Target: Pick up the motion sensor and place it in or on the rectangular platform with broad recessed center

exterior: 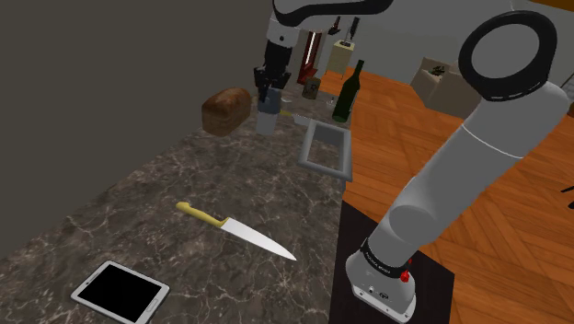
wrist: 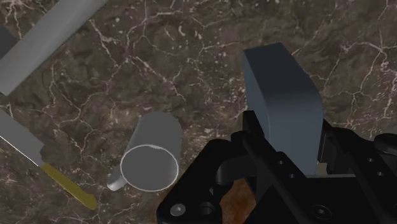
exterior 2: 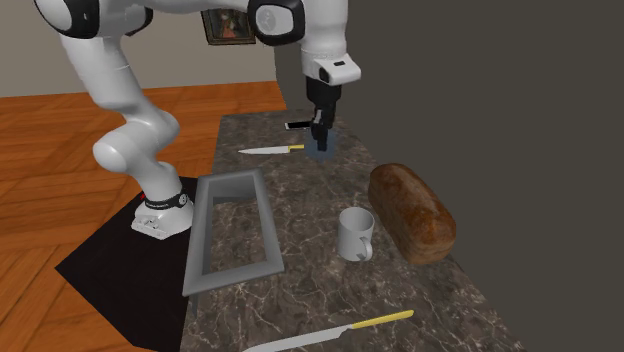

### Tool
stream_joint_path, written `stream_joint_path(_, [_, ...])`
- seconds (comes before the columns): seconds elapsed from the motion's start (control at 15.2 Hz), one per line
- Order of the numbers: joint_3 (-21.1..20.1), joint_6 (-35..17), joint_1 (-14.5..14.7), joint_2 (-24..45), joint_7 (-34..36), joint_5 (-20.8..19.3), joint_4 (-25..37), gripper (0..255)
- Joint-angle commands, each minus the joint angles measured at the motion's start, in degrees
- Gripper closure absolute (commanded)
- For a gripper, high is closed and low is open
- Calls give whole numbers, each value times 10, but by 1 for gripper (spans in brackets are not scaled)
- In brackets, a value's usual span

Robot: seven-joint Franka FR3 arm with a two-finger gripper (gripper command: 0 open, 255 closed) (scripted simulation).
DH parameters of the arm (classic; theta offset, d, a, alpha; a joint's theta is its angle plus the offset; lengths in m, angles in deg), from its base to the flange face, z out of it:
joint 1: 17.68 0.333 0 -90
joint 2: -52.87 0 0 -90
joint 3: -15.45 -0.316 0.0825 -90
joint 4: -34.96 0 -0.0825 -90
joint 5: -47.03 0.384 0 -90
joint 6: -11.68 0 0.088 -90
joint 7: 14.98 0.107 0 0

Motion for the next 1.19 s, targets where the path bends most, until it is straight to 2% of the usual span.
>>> stream_joint_path(0.0, [11,-2,-9,-33,-21,0,-37,255])
stream_joint_path(0.53, [63,10,-46,-154,-101,-18,-152,255])
stream_joint_path(1.12, [132,34,-94,-260,-194,-64,-235,255])
